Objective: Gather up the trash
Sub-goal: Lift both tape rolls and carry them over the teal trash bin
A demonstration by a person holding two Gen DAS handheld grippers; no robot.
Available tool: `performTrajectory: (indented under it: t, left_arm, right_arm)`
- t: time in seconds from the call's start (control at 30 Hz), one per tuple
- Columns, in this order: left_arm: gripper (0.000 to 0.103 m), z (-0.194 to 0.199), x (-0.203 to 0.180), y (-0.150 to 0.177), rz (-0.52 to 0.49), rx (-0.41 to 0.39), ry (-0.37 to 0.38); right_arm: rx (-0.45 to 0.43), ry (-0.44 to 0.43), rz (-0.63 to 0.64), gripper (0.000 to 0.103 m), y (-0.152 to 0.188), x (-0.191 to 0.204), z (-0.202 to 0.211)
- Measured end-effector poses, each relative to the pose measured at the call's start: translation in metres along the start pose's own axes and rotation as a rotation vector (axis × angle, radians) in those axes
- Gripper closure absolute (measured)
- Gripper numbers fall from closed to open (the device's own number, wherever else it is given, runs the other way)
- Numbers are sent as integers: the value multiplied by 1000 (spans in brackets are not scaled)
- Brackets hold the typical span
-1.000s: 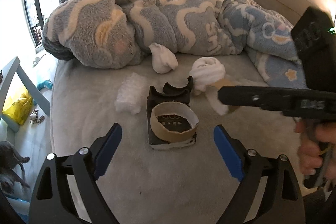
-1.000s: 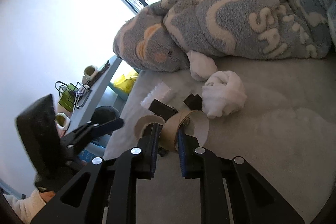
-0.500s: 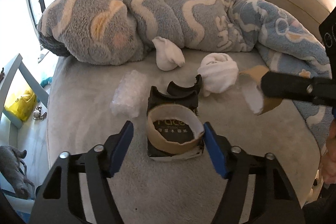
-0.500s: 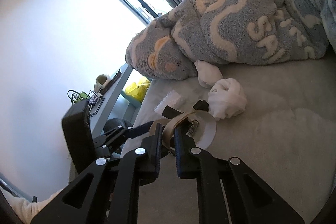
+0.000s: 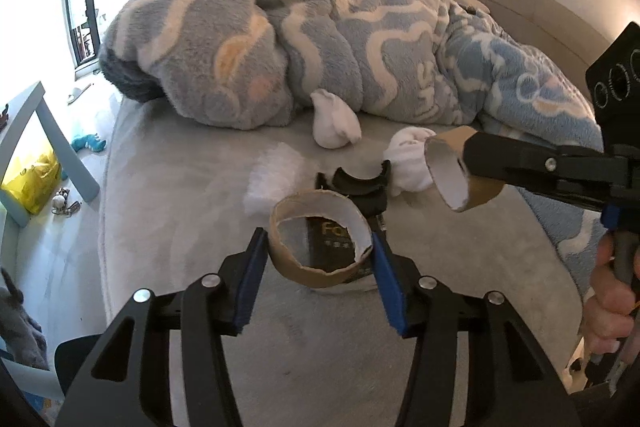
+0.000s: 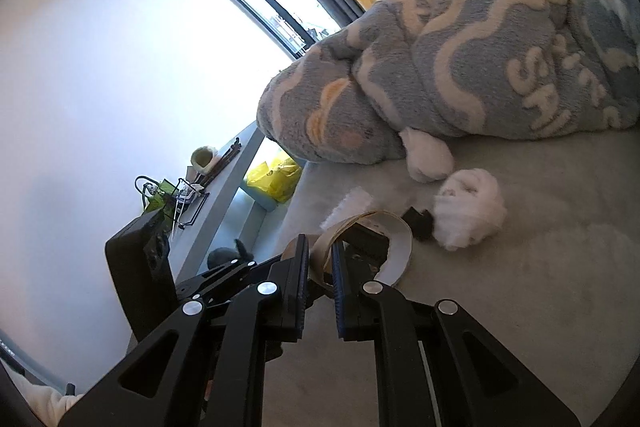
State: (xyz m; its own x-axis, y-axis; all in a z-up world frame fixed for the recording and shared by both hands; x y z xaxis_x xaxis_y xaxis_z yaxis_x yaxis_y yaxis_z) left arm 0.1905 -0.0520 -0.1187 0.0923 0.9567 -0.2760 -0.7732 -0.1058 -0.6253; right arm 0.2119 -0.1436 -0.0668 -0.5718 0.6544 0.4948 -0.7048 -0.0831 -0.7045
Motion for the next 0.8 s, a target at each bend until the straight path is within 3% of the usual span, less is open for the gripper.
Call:
performTrajectory:
  t: [0.8]
  left_arm:
    - [49, 46, 113, 5, 129, 1, -70]
  right_arm:
    - [75, -89, 92, 92, -12, 85, -91]
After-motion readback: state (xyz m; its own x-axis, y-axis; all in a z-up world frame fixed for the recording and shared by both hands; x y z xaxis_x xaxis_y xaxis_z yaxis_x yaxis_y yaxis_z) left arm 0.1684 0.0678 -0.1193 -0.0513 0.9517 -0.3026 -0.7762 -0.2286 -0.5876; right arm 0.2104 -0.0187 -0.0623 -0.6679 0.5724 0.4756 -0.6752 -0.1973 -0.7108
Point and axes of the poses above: each gripper's, at about its wrist camera, not at the fingertips, and z roughly against the way its jaws point, x to its left, y to its underside, the point moved 8 cm from there along -z, roughly the way its jaws point, and after that the axes turned 12 degrees about z, right-handed, at the moved point
